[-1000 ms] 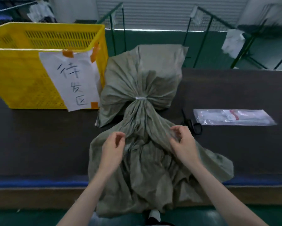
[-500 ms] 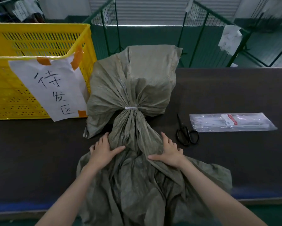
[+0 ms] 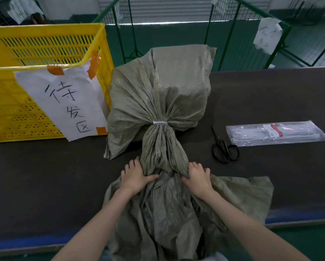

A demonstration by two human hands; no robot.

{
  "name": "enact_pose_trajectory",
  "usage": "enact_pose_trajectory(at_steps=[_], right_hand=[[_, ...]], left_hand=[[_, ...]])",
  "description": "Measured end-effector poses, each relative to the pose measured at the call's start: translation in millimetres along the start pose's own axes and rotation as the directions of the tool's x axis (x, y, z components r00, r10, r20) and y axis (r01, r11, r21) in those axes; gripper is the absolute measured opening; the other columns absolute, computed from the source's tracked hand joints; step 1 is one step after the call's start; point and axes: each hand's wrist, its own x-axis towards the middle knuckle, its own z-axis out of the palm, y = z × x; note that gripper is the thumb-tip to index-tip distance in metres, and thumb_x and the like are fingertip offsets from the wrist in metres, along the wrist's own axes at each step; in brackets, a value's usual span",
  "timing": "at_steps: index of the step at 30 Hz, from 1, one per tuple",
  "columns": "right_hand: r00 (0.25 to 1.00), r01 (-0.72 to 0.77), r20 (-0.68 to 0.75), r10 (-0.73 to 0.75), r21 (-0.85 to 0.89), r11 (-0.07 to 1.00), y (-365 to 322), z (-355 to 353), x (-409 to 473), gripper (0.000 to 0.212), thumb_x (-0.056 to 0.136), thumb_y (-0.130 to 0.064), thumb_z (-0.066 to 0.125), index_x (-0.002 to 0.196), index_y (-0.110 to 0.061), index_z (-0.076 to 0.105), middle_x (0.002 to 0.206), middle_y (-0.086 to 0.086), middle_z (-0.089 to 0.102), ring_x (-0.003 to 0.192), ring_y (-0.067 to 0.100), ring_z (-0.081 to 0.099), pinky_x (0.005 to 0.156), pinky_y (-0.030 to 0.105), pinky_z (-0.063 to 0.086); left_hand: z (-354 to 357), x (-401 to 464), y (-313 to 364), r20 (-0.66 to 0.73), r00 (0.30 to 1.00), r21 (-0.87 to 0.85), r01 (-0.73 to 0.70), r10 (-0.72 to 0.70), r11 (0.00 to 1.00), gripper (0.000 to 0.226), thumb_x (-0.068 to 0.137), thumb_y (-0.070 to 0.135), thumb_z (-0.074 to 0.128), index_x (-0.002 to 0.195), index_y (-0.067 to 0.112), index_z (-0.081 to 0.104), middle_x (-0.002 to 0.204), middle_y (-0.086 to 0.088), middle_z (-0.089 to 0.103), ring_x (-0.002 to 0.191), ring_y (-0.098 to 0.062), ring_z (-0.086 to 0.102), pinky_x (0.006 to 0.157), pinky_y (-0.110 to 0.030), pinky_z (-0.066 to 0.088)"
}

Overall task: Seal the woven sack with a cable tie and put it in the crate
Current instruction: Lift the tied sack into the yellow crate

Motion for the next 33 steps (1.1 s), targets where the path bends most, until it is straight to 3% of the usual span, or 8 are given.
enact_pose_trajectory(at_steps=[5,12,14,17,22,25,29,33], right_hand=[[0.999,0.050,0.015,-0.051,0.063,0.997,-10.1,1.2,-2.2,0.037,0.092,-0.027,0.050,0.127,-0.013,0.045,0.120,0.005,0.048,0.114,0.028,0.047,0.092,0.047,0.038],[0.979,0.113,-0.192,-0.067,0.239,0.964,-5.3,-15.6,-12.4,0.038,0.089,-0.014,0.053,0.126,-0.009,0.047,0.109,0.009,0.056,0.101,0.034,0.056,0.082,0.045,0.046],[0.958,0.143,-0.277,-0.070,0.253,0.957,-9.6,-25.3,-15.7,0.035,0.088,-0.011,0.054,0.122,-0.007,0.048,0.104,0.010,0.055,0.091,0.037,0.058,0.074,0.046,0.049],[0.931,0.188,-0.344,-0.122,0.167,0.968,-22.9,-38.5,-17.5,0.028,0.088,-0.014,0.057,0.113,-0.005,0.051,0.101,0.011,0.053,0.080,0.039,0.059,0.059,0.041,0.046],[0.846,0.261,-0.437,-0.305,-0.159,0.952,-48.6,-43.2,-17.7,0.017,0.067,-0.006,0.073,0.081,-0.007,0.064,0.075,0.009,0.059,0.055,0.026,0.059,0.044,0.032,0.044],[0.791,0.242,-0.483,-0.376,-0.319,0.917,-60.2,-40.8,-16.9,0.007,0.068,-0.009,0.059,0.070,-0.012,0.065,0.067,0.006,0.060,0.050,0.022,0.058,0.042,0.029,0.044],[0.803,0.317,-0.424,-0.420,-0.294,0.902,-60.8,-35.6,-17.2,0.019,0.060,-0.017,0.078,0.073,-0.011,0.065,0.068,0.005,0.062,0.054,0.023,0.061,0.045,0.030,0.047],[0.808,0.401,-0.428,-0.405,-0.106,0.910,-51.8,-47.8,-15.1,0.037,0.085,-0.047,0.048,0.091,-0.013,0.061,0.081,0.003,0.062,0.074,0.024,0.062,0.061,0.035,0.050]], left_hand=[[-4.6,2.3,4.1,0.223,0.974,-0.340,0.052,0.027,0.939,0.076,0.060,0.059,0.062,0.126,0.020,0.060,0.126,-0.003,0.063,0.115,-0.025,0.058,0.104,-0.039,0.043],[-18.2,-10.1,28.0,0.097,0.992,-0.766,0.022,0.082,0.642,0.026,0.098,0.018,0.044,0.120,0.025,0.055,0.116,0.001,0.061,0.102,-0.013,0.058,0.091,-0.029,0.044],[-27.0,-13.3,37.5,0.069,0.993,-0.844,0.006,0.098,0.537,0.022,0.101,0.020,0.040,0.119,0.028,0.049,0.103,0.008,0.058,0.089,-0.003,0.055,0.086,-0.027,0.041],[-42.0,-13.3,51.6,0.121,0.978,-0.923,0.049,0.168,0.381,0.034,0.101,0.035,0.043,0.131,0.023,0.049,0.114,0.005,0.060,0.098,-0.009,0.058,0.091,-0.032,0.044],[-58.8,-3.3,61.3,0.184,0.948,-0.982,0.166,0.261,0.088,0.041,0.097,0.047,0.041,0.101,0.017,0.068,0.100,-0.005,0.073,0.094,-0.015,0.066,0.086,-0.032,0.049],[-64.0,1.3,64.1,0.099,0.951,-0.981,0.044,0.294,0.190,0.047,0.088,0.034,0.062,0.128,0.008,0.057,0.118,-0.009,0.068,0.107,-0.017,0.064,0.093,-0.029,0.049],[-66.6,12.4,60.2,-0.061,0.951,-0.856,-0.206,0.304,0.474,0.060,0.078,0.002,0.074,0.132,0.002,0.049,0.109,-0.001,0.068,0.100,-0.011,0.066,0.075,-0.013,0.052],[-86.8,18.9,55.1,-0.099,0.937,-0.745,-0.292,0.334,0.600,0.078,0.082,-0.001,0.068,0.145,0.012,0.023,0.128,-0.005,0.055,0.114,-0.011,0.054,0.100,-0.026,0.042]])
